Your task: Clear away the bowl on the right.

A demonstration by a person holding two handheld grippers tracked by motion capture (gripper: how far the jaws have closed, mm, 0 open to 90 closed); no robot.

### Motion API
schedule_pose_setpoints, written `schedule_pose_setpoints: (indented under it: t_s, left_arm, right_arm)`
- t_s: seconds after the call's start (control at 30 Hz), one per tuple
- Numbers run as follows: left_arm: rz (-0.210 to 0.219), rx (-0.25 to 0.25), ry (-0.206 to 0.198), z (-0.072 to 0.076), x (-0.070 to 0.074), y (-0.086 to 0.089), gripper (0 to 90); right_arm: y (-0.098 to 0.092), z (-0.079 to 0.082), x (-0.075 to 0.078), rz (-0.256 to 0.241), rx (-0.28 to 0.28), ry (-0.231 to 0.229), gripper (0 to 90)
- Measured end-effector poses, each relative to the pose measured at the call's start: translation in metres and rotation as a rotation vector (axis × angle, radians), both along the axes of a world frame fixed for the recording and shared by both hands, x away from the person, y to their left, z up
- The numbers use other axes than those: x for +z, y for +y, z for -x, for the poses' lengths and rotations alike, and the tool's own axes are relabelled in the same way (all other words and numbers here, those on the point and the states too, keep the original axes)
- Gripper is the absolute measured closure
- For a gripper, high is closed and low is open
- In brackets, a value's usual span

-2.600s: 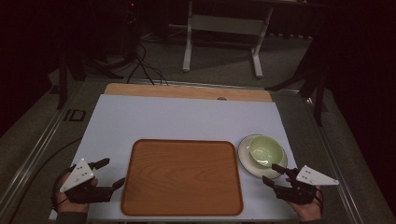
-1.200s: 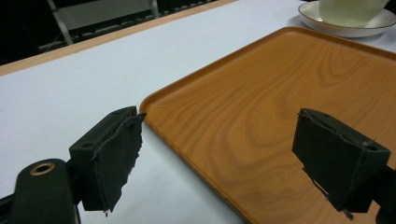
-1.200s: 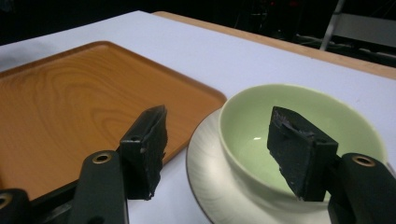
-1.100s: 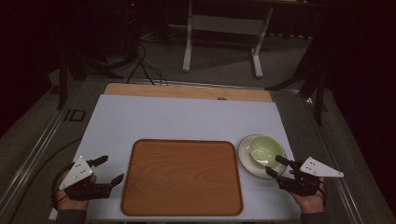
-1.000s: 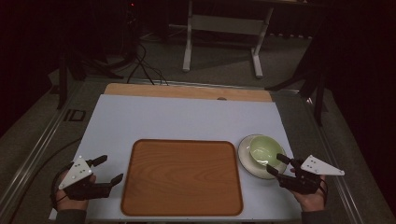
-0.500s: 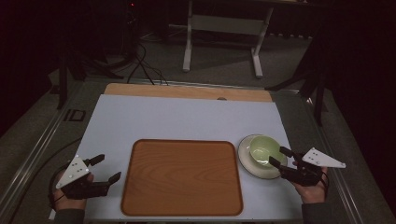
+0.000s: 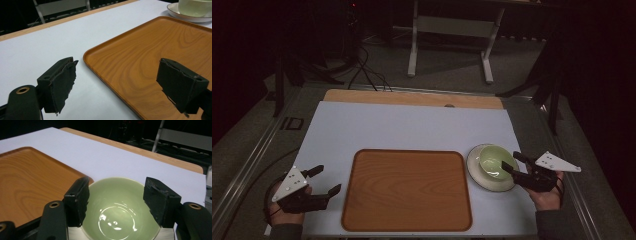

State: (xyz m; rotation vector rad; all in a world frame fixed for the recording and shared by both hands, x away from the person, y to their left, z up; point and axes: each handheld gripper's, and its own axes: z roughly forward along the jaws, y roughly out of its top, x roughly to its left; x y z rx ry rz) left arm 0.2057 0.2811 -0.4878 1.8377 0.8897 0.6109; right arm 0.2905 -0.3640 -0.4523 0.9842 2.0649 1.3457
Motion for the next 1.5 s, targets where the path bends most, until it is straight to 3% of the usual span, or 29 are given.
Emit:
schedule_pose_setpoints:
  t_s: [0.5,1.0,1.5]
  left_arm:
    - [0.002,0.01,-0.004,0.0,0.0,0.001,15.4]
    - [0.001,0.011,-0.007,0.0,0.0,0.001,15.4]
    - [-0.002,0.011,-0.008,0.001,0.0,0.001,15.4]
  right_arm:
    - [-0.005,-0.024,-0.003,0.03,-0.044,0.052,30.0]
    - [-0.011,-0.042,-0.02,0.026,-0.072,0.141,28.0]
    - [-0.017,-0.053,-0.033,0.012,-0.1,0.247,41.5]
